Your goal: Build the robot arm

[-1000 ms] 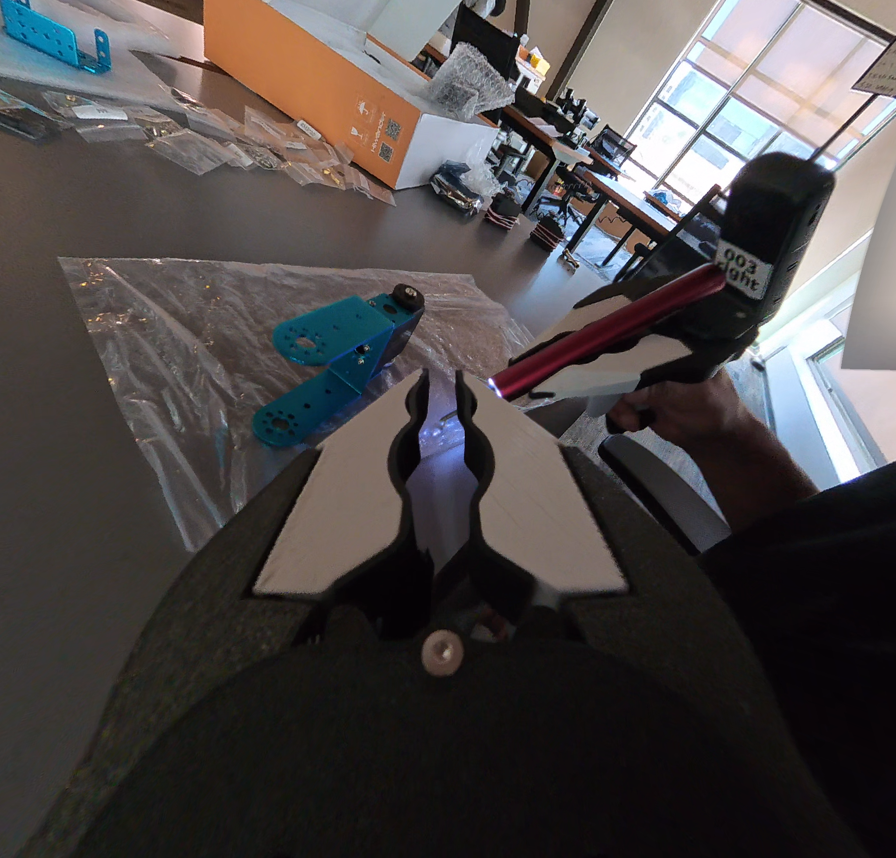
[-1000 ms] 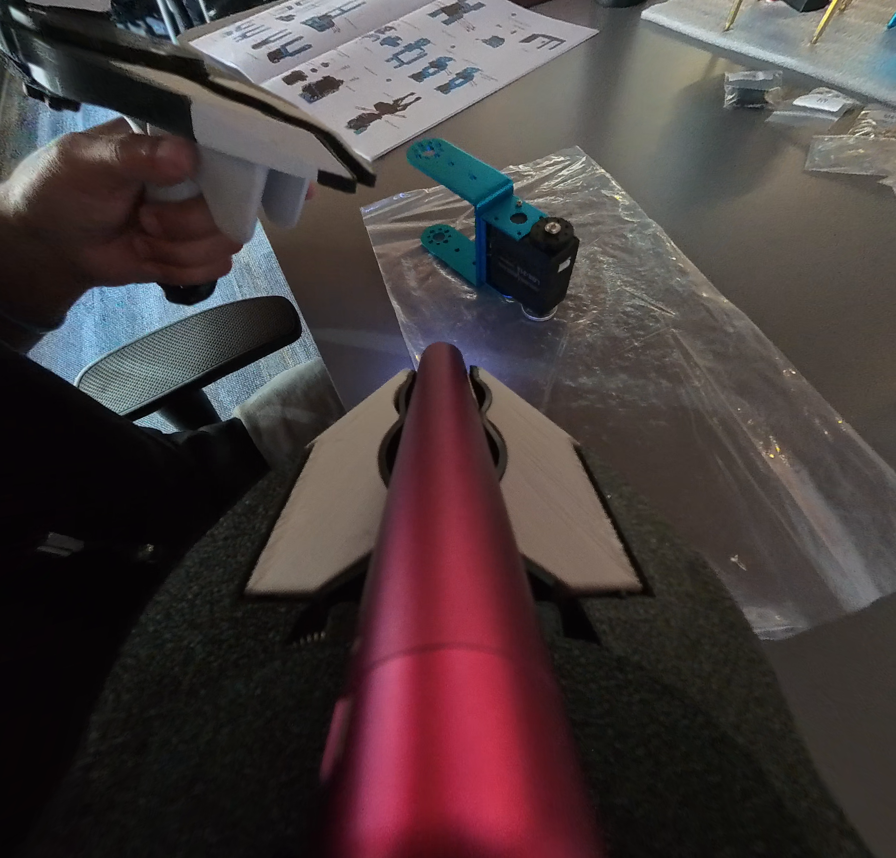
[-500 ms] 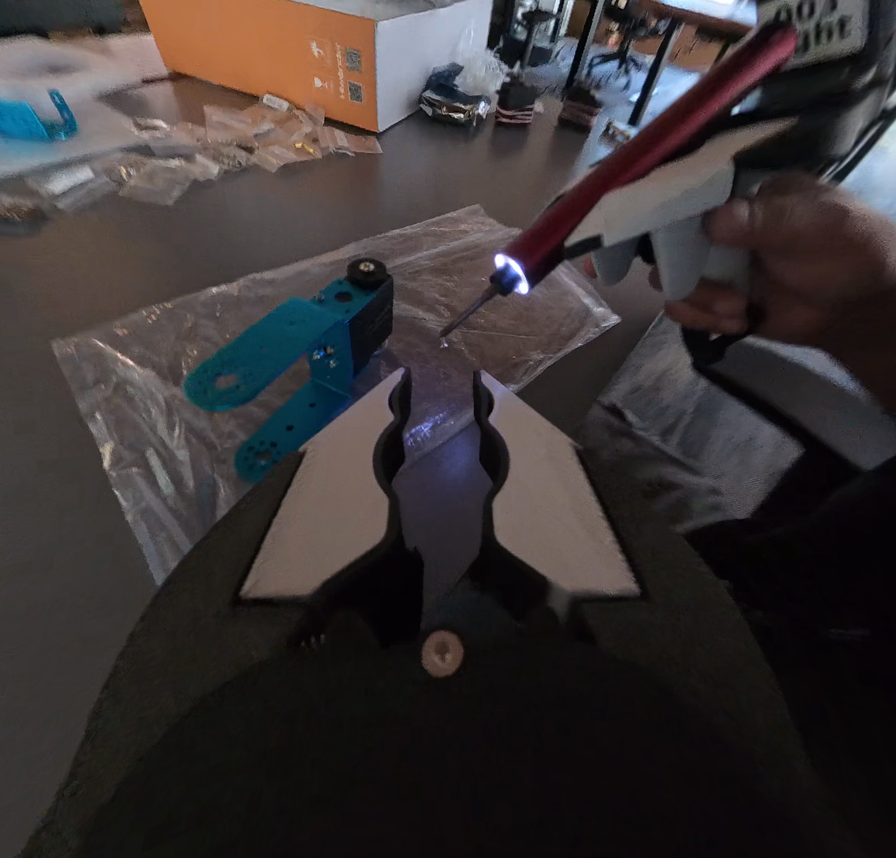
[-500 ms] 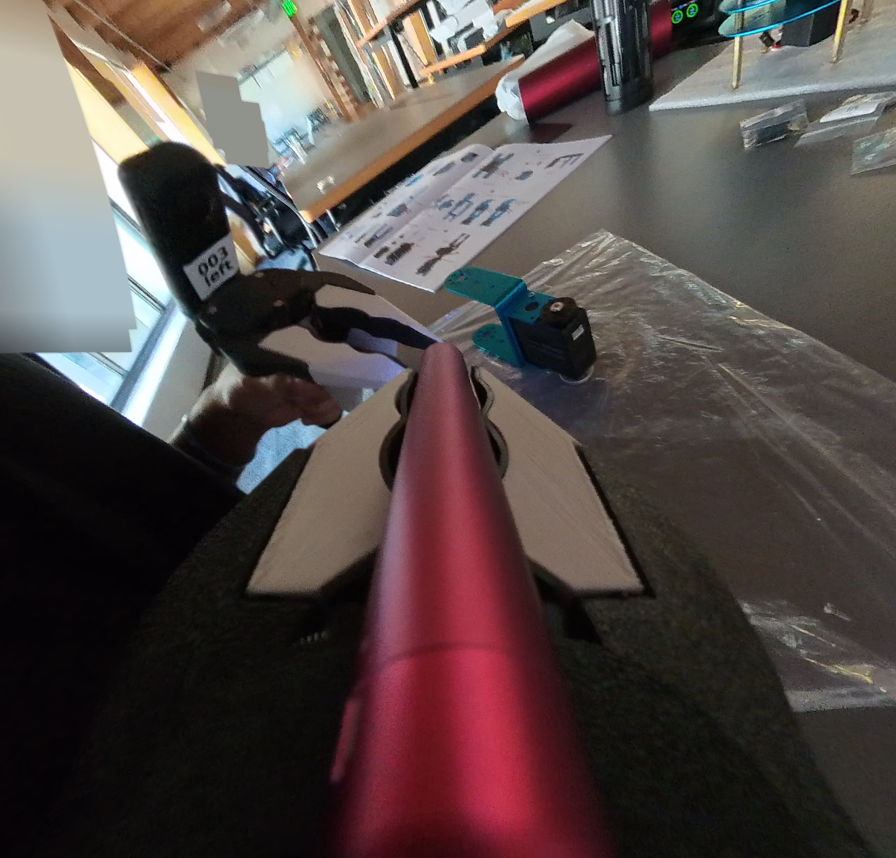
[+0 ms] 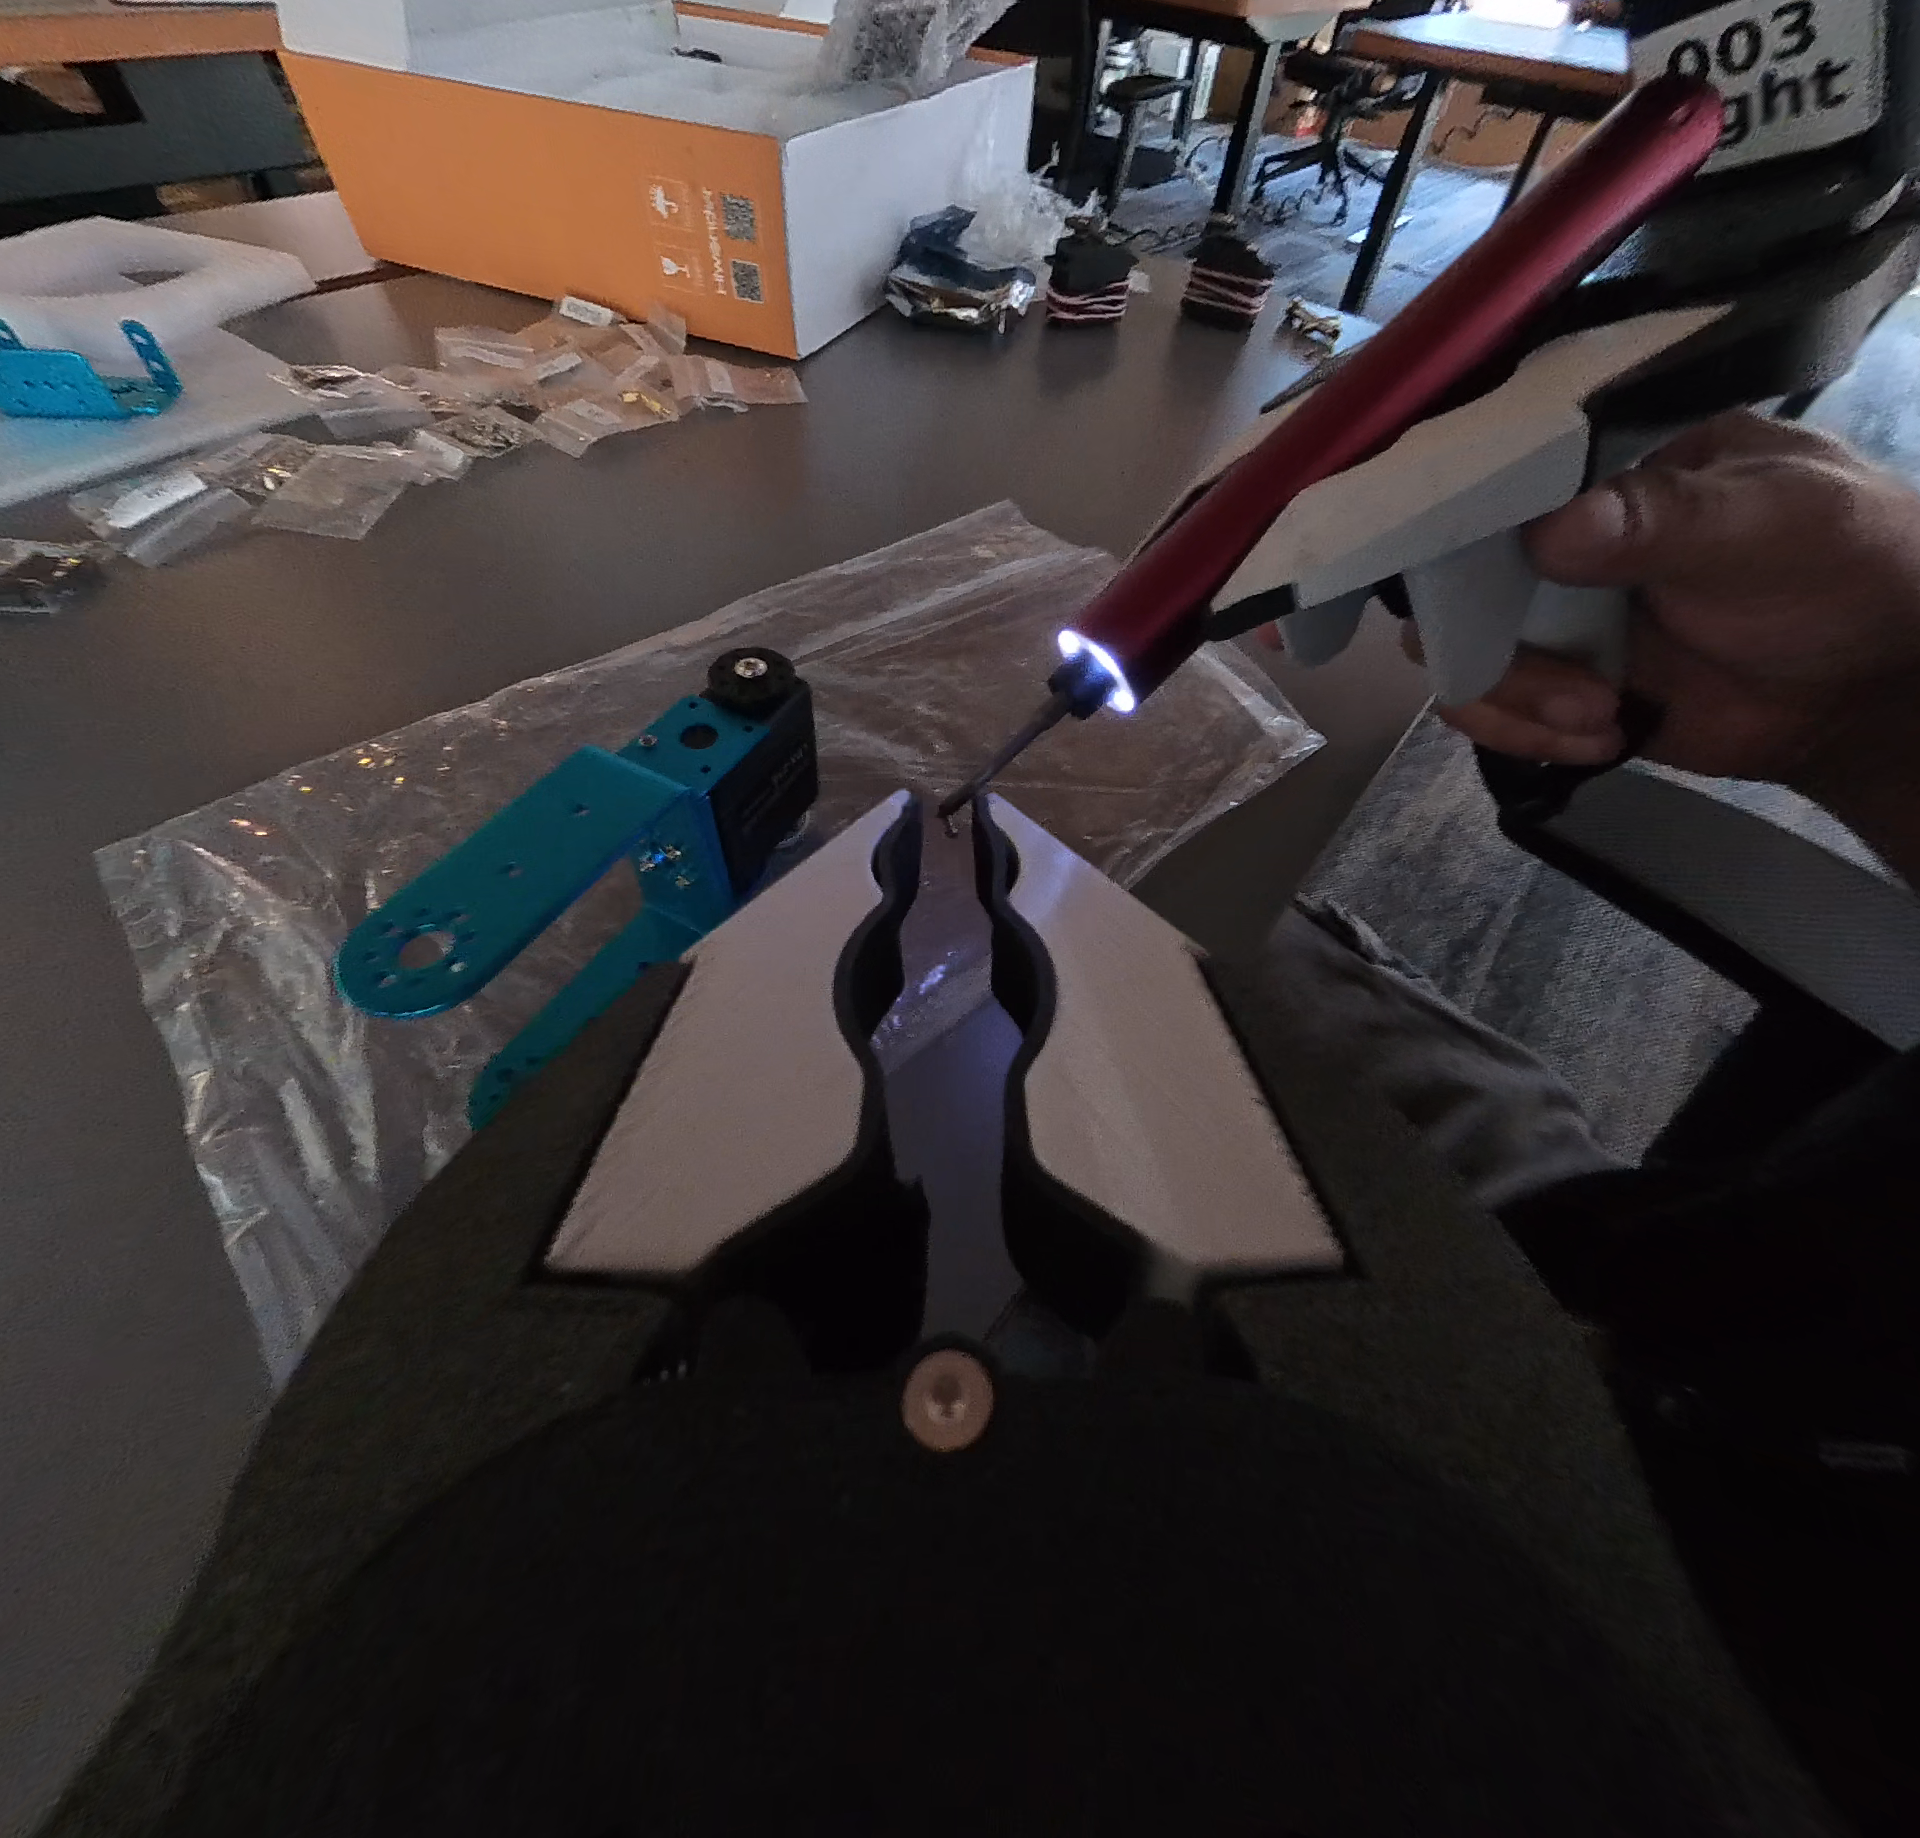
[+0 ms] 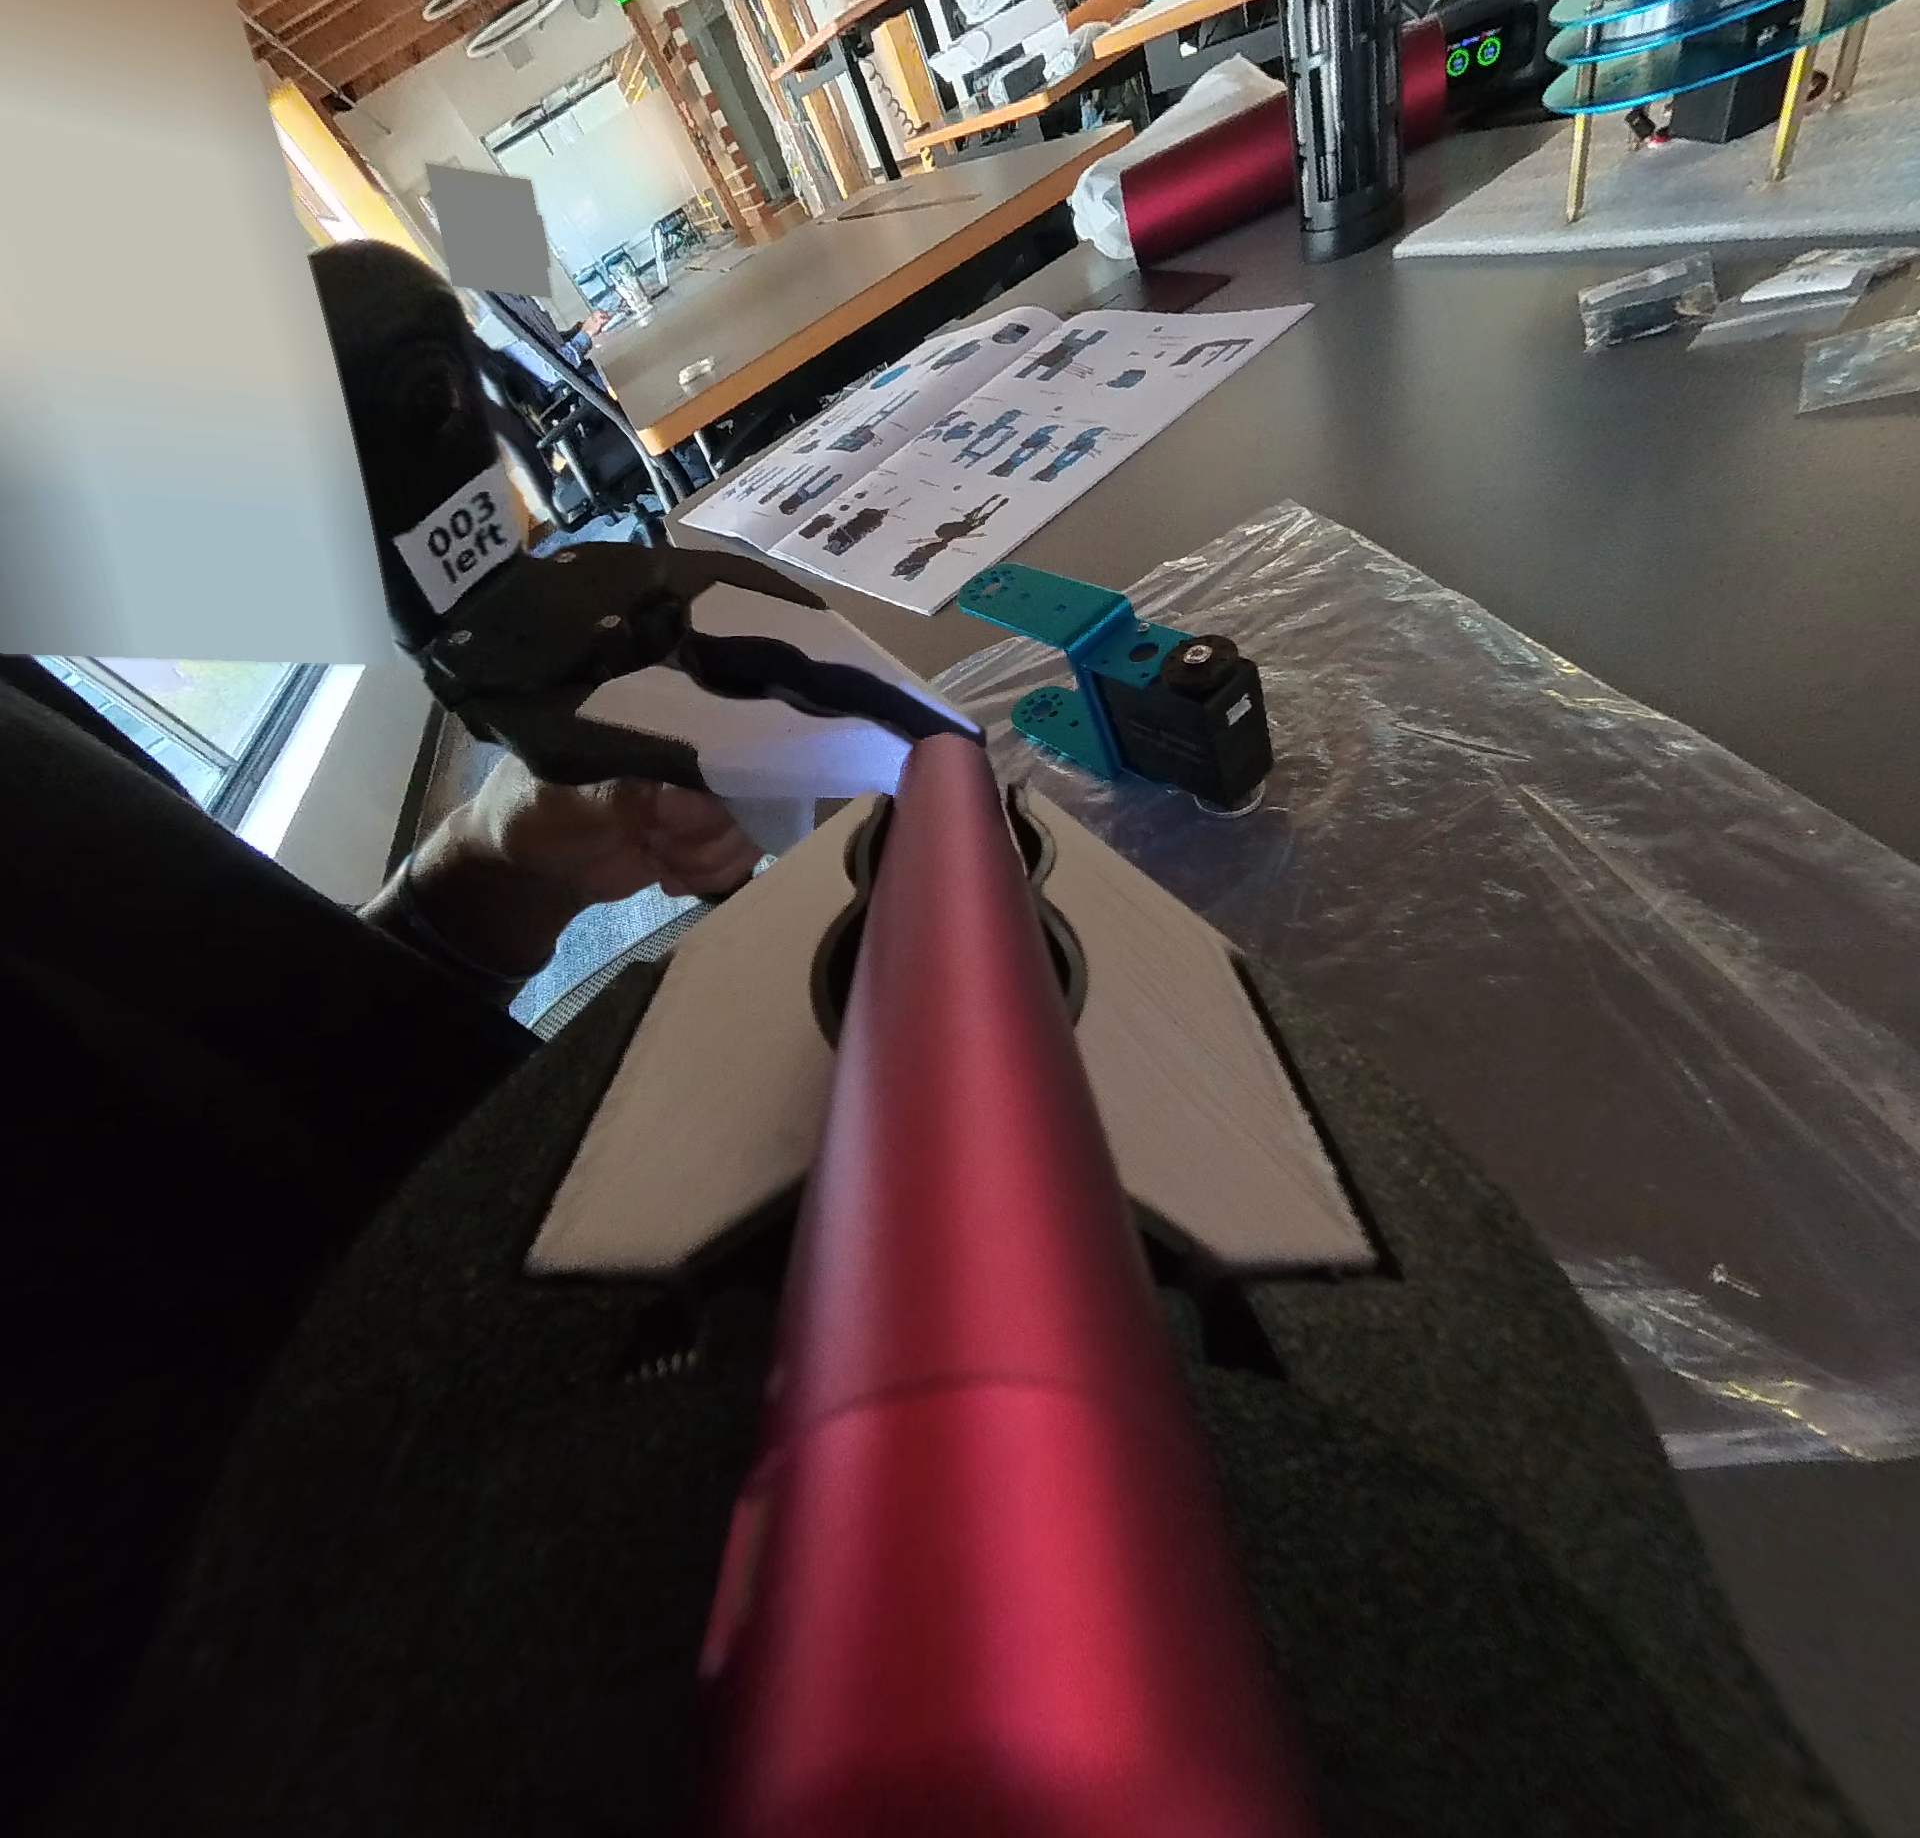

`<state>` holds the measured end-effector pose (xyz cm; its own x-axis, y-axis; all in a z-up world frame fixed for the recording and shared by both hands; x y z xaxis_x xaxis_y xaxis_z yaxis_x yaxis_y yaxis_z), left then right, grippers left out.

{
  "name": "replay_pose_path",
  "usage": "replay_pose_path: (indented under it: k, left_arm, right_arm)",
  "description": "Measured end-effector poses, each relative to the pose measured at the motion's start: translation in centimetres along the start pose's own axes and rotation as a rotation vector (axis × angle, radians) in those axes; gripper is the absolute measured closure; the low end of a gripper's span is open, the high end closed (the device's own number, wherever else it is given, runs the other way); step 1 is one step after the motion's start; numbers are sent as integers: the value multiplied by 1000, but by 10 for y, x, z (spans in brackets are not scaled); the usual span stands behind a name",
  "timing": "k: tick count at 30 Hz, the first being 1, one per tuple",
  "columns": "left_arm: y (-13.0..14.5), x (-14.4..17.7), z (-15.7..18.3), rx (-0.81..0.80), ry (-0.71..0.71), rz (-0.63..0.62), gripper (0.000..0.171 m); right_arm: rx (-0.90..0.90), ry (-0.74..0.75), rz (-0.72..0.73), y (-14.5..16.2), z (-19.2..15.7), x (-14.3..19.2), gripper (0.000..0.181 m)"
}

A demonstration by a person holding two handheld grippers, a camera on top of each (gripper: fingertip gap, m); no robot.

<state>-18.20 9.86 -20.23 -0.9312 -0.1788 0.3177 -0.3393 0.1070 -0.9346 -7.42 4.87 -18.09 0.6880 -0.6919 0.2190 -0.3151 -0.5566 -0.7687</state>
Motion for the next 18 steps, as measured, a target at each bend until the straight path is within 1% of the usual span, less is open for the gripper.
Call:
replay_pose_path:
  k: [3, 7, 9, 10, 11, 12, 15, 16, 18]
  left_arm:
    - [1, -1, 0, 16, 17, 0, 170]
    - [4, 1, -2, 11, -1, -11, 170]
    - [3, 3, -7, 64, -17, 11, 170]
    - [1, 6, -11, 139, -15, 51, 170]
    - [-3, 9, -15, 246, 10, 115, 170]
    - [-9, 14, -18, 373, 55, 207, 170]
    - [-28, 29, -32, 771, 238, 546, 171]
    - [-31, 32, -37, 874, 281, 631, 171]
    - [-32, 35, -44, 1032, 346, 752, 171]
  right_arm:
    - [12, 5, 7, -1, 0, 2, 159]
    - [3, -8, 21, -3, 1, 4, 159]
    - [25, -20, 48, -5, 0, 7, 158]
    - [59, -18, 61, -6, -2, 7, 158]
    - [112, -5, 71, -6, -5, 7, 158]
    - [189, 5, 82, -5, -11, 6, 160]
    - [470, 46, 159, -5, -32, -4, 160]
    - [530, 57, 194, -7, -38, -7, 159]
    - [590, 61, 257, -14, -49, -11, 160]
Point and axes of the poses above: each gripper's, where its closed fingertips meet, x back along the fingers, y out of its underside, z = x × y across the jaws, the point moved 5 cm from there along x, back along the fingers, and after that the axes turned 14 degrees about -x, right-handed, at the moved point
